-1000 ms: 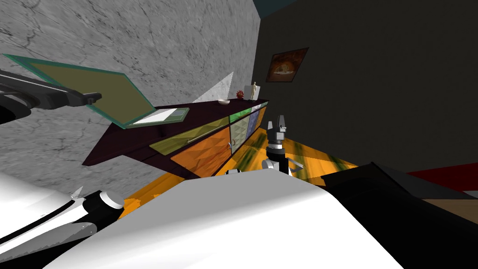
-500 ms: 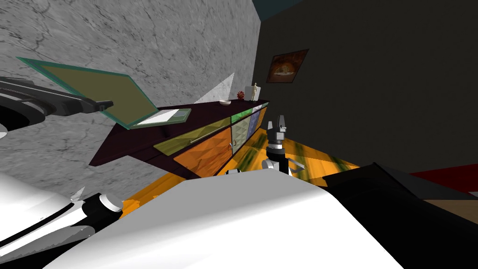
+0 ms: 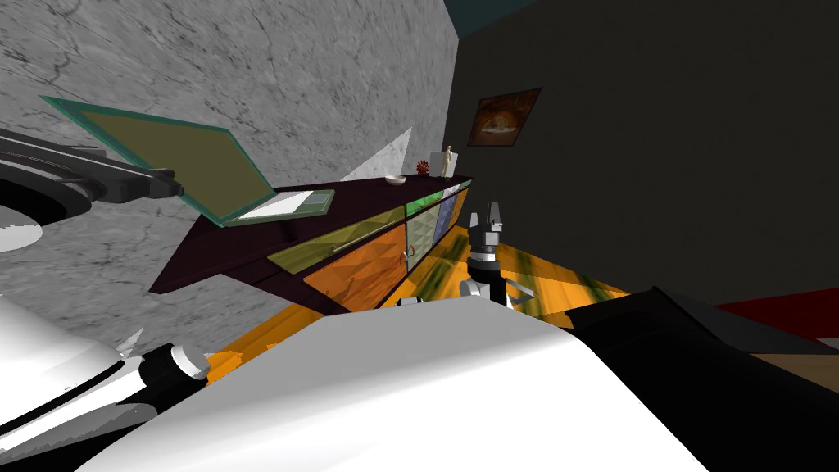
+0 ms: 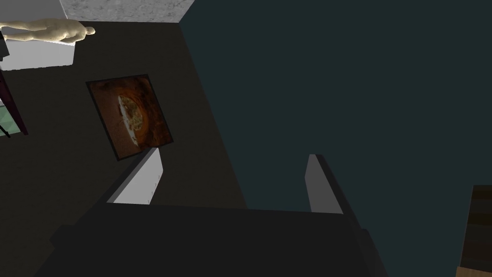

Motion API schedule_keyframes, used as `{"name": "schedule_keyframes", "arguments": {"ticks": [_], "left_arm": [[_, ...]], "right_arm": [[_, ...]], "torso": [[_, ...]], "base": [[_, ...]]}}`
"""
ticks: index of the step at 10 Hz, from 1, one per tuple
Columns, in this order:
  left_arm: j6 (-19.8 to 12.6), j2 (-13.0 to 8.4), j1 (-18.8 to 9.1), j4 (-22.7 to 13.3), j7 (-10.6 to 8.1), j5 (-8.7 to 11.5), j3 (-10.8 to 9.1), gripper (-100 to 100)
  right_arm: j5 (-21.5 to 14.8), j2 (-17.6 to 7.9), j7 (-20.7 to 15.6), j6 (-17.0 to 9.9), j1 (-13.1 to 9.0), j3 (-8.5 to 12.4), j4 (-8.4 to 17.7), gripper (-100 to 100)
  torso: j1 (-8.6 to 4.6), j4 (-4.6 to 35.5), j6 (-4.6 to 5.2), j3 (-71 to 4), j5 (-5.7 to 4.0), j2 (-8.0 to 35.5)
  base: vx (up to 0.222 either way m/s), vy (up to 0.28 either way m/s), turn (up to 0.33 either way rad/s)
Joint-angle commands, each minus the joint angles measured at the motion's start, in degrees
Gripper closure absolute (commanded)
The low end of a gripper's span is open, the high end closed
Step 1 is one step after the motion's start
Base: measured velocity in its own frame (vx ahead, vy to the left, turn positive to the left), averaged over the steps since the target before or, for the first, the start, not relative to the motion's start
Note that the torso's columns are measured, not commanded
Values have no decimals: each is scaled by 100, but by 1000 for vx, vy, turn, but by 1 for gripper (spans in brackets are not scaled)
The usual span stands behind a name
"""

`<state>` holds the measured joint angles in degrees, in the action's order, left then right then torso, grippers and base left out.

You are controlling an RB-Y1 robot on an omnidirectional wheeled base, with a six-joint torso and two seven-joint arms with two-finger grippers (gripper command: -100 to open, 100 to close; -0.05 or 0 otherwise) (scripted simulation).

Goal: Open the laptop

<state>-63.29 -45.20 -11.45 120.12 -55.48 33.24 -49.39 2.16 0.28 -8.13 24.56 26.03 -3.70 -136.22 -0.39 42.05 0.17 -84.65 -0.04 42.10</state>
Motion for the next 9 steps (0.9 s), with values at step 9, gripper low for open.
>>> {"name": "schedule_keyframes", "arguments": {"ticks": [9], "left_arm": [[797, -110, 429, -3, 1218, -597, 790, 100]], "right_arm": [[0, 0, 0, 0, 0, 0, 0, 0]], "torso": [[50, 22, -18, 4, 6, 14]], "base": [[-15, -34, -21]]}}
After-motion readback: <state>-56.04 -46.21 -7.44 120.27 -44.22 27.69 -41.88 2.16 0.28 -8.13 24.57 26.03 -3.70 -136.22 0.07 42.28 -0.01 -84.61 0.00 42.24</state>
